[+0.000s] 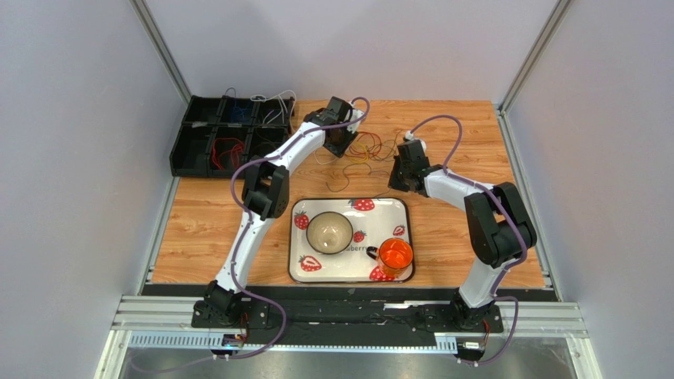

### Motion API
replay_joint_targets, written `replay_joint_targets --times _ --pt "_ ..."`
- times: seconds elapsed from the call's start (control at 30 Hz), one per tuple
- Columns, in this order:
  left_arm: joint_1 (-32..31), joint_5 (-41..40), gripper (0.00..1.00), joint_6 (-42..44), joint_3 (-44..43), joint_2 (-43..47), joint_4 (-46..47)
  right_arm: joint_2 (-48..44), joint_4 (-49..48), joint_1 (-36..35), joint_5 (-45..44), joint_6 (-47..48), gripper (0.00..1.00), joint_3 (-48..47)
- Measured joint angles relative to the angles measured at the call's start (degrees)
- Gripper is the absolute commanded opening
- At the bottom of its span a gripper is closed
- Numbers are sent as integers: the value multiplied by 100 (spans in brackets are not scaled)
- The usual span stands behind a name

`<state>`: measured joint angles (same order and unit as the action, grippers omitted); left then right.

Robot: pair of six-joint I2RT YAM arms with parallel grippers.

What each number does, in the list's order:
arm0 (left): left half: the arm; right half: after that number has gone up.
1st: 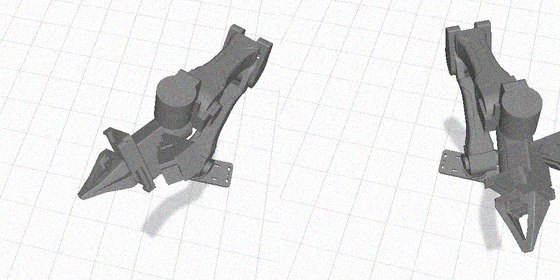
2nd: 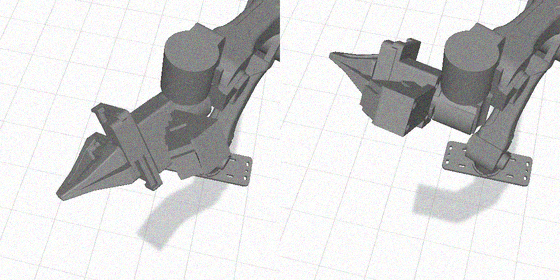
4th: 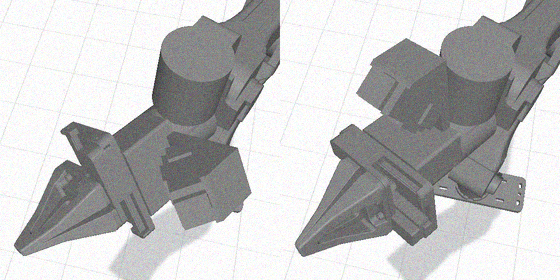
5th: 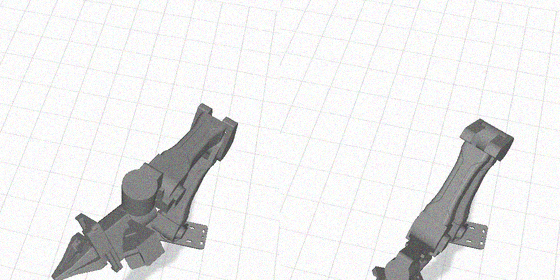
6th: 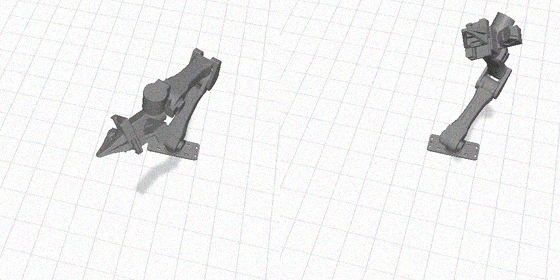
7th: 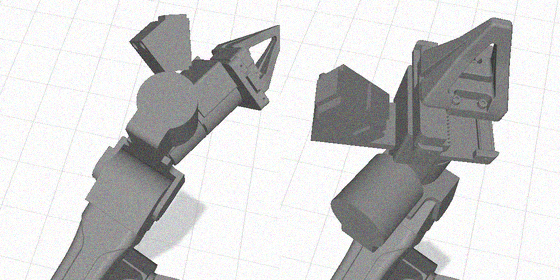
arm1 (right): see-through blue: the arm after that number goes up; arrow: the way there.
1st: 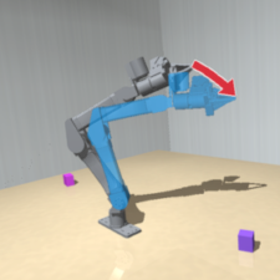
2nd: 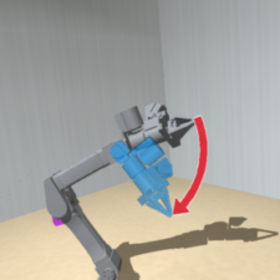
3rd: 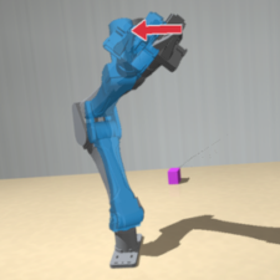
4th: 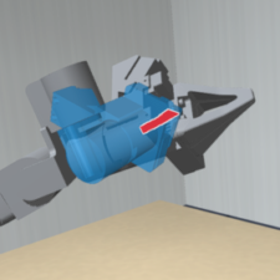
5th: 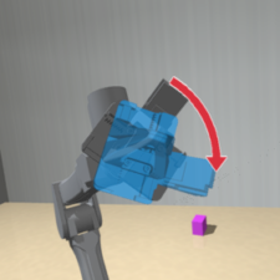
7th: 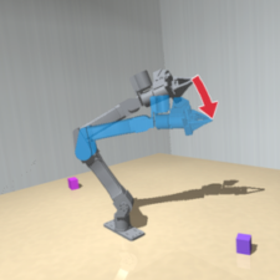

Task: Untangle the cables

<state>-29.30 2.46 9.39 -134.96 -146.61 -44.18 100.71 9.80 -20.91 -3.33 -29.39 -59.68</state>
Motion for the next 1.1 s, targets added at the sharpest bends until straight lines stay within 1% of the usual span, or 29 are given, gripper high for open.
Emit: replay_joint_targets --times 0.13,0.23,0.33,0.37,0.5,0.53,0.57,0.63,0.87,1.1 --pt "7 9 45 17 -278 -238 -52 17 20 0 0 0 0 0" --pt "-2 17 43 28 -511 -352 -131 20 33 0 0 0 0 0" --pt "-11 26 36 55 -678 -450 -205 20 35 0 0 0 0 0" --pt "-15 31 32 68 -723 -479 -234 20 35 0 0 0 0 0" --pt "-35 79 20 129 -804 -525 -323 20 35 0 0 0 0 0" --pt "-39 96 17 136 -811 -531 -332 20 35 0 0 0 0 0" --pt "-42 109 8 138 -824 -535 -350 20 35 0 0 0 0 0" --pt "-46 136 0 136 -986 -619 -461 20 35 0 0 0 0 0" --pt "-57 107 0 144 -944 -608 -393 20 35 0 0 0 0 0" --pt "-57 -116 0 129 -890 -450 -389 20 33 0 0 0 0 0"
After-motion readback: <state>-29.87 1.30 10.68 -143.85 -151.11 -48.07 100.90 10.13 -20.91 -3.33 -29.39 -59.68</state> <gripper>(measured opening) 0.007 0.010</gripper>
